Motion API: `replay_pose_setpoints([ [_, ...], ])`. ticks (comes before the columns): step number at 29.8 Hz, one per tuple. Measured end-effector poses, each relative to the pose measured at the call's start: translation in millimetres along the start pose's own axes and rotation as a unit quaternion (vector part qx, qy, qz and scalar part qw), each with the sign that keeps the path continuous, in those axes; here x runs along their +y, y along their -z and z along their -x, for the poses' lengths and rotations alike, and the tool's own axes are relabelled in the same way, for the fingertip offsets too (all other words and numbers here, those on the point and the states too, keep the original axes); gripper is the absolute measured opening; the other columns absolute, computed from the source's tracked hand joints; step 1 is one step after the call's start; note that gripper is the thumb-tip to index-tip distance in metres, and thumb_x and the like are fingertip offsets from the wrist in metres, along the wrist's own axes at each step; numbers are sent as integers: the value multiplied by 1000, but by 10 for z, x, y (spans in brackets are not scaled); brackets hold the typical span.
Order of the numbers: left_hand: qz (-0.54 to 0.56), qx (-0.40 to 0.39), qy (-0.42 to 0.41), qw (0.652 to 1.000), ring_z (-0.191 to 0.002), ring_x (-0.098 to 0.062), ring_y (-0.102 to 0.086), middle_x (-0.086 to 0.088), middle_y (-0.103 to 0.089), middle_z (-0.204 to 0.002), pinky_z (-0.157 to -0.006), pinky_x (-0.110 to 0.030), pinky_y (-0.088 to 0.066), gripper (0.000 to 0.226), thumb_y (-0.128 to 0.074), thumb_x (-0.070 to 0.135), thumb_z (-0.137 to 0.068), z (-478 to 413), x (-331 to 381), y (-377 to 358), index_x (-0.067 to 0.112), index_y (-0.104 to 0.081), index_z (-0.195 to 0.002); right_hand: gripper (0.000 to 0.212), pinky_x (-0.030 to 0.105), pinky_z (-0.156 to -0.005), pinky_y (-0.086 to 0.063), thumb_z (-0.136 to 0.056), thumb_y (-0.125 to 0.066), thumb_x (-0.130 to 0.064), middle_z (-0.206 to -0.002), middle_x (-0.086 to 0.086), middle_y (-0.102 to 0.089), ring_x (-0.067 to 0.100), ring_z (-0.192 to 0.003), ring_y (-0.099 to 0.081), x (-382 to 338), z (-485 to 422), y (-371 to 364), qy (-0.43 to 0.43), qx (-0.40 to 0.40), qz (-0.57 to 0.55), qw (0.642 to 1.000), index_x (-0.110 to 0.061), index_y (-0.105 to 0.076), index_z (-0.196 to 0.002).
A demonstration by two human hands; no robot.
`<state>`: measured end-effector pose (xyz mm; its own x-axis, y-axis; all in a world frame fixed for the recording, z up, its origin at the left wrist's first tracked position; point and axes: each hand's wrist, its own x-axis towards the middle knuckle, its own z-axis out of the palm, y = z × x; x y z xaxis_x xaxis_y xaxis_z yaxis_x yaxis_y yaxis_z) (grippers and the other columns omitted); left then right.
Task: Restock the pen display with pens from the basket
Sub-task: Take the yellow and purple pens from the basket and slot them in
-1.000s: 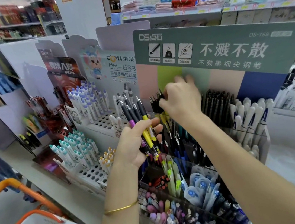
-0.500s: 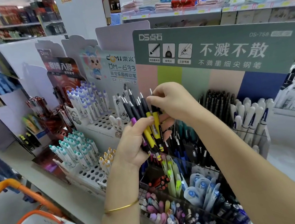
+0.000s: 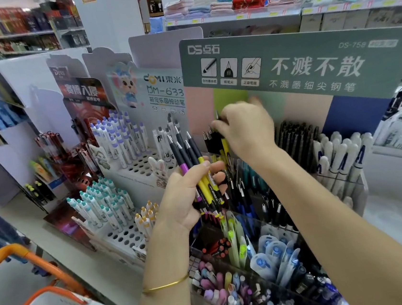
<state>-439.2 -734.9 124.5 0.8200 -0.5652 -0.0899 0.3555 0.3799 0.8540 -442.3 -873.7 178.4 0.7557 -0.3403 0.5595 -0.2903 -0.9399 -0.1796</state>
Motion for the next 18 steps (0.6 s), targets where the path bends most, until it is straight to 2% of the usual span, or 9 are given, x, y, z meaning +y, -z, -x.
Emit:
replay_pose_setpoints([
  [3,-4,-9,1,1000,-61,-13,-68,-6,-74,-80,-52,-29,-56,10,-54,7,-95,6,-6,8,5,-59,-104,39,35,-71,-30,-94,-53,-42,-113,9,-57,33,-118,-39,-5,32,-52,31,-64,100,992,-8,-68,-104],
  [5,-4,-19,2,1000,-63,-13,-69,-6,-74,-81,-54,-29,-56,12,-56,9,-94,5,-7,24,6,-60,-104,39,35,-72,-30,-93,-55,-41,-114,10,-55,33,-118,-38,-2,42,-47,32,-69,108,991,-7,-68,-105],
  [7,0,-32,6,999,-64,-14,-69,-6,-73,-80,-55,-30,-57,12,-57,11,-92,-1,-11,31,6,-61,-103,36,35,-74,-35,-93,-56,-39,-111,10,-56,32,-114,-41,-2,52,4,24,-14,64,998,-7,-69,-104],
  [9,-1,-44,4,999,-65,-15,-69,-6,-73,-80,-55,-31,-57,18,-61,13,-86,-7,-15,29,6,-61,-102,36,33,-72,-38,-94,-54,-39,-99,8,-61,27,-102,-49,-26,85,97,24,30,-32,999,-7,-70,-96],
  [10,-6,-50,0,999,-65,-16,-69,-6,-72,-79,-56,-31,-58,24,-62,15,-82,-12,-17,23,5,-60,-104,40,32,-68,-38,-95,-53,-41,-88,8,-63,23,-88,-53,-44,104,147,25,10,-98,995,-6,-70,-88],
  [12,-15,-63,-9,998,-67,-17,-69,-6,-72,-79,-58,-32,-58,37,-63,17,-79,-19,-26,5,3,-57,-112,47,31,-61,-44,-93,-55,-44,-72,10,-66,19,-65,-58,-82,147,233,24,-97,-206,973,-2,-70,-82],
  [13,-16,-70,-11,997,-69,-18,-70,-6,-71,-80,-59,-32,-58,39,-63,18,-79,-18,-33,-7,3,-56,-115,42,32,-63,-50,-91,-59,-43,-73,9,-68,18,-64,-62,-93,167,259,24,-144,-226,963,-3,-71,-83],
  [15,-19,-75,-10,997,-72,-19,-71,-8,-73,-83,-59,-33,-58,34,-60,18,-85,-23,-52,-20,3,-59,-115,30,28,-66,-53,-88,-65,-34,-80,6,-71,17,-70,-66,-77,176,268,26,-188,-228,955,-6,-73,-87],
  [18,-22,-63,2,998,-76,-23,-73,-11,-74,-84,-62,-35,-60,19,-53,16,-95,-24,-79,-26,5,-66,-102,31,20,-58,-48,-89,-65,-25,-75,15,-68,15,-61,-55,-51,170,258,-4,-193,-257,947,5,-71,-89],
])
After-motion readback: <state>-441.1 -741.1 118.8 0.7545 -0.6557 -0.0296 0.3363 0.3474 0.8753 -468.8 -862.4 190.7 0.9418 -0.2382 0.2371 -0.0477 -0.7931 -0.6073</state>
